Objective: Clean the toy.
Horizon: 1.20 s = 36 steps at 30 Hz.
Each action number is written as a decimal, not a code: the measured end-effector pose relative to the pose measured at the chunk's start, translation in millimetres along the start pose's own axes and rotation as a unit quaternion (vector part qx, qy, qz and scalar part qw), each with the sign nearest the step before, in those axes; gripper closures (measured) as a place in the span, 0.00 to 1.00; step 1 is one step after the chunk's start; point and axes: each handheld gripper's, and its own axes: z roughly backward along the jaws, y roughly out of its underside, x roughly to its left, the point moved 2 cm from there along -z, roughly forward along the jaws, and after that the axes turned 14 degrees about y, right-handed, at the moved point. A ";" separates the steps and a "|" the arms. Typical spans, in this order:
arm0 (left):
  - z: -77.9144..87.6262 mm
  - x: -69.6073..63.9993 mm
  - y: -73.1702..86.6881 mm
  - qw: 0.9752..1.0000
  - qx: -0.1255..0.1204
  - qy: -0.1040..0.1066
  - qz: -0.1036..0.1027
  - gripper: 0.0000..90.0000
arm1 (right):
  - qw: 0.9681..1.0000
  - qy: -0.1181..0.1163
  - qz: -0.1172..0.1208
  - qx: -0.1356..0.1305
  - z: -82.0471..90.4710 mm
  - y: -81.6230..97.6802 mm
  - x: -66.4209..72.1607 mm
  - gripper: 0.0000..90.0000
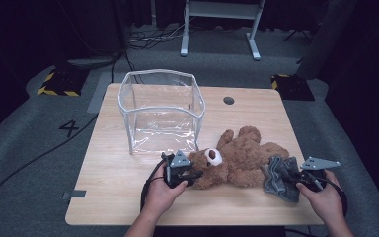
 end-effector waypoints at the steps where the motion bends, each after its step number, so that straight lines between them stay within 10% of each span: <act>1: -0.3 -0.4 -0.2 1.000 -0.001 0.000 0.000 0.69 | 1.000 0.004 -0.003 0.001 0.5 2.5 -2.7 0.83; 13: 1.5 -3.5 -1.9 1.000 0.001 -0.012 -0.005 0.66 | 0.997 0.035 -0.064 0.030 4.0 25.5 -32.1 0.79; 20: 2.9 -6.1 -2.2 1.000 -0.002 -0.018 -0.007 0.65 | 0.998 0.050 -0.042 -0.020 4.7 17.3 -28.9 0.43; 29: 7.2 -1.7 -1.8 1.000 -0.013 -0.026 0.002 0.67 | 0.995 0.015 -0.011 -0.099 7.4 -14.0 -13.0 0.39; 36: 9.2 -2.1 -1.3 0.999 -0.013 -0.030 -0.001 0.67 | 0.994 -0.002 0.020 -0.111 -10.0 -35.1 -1.2 0.49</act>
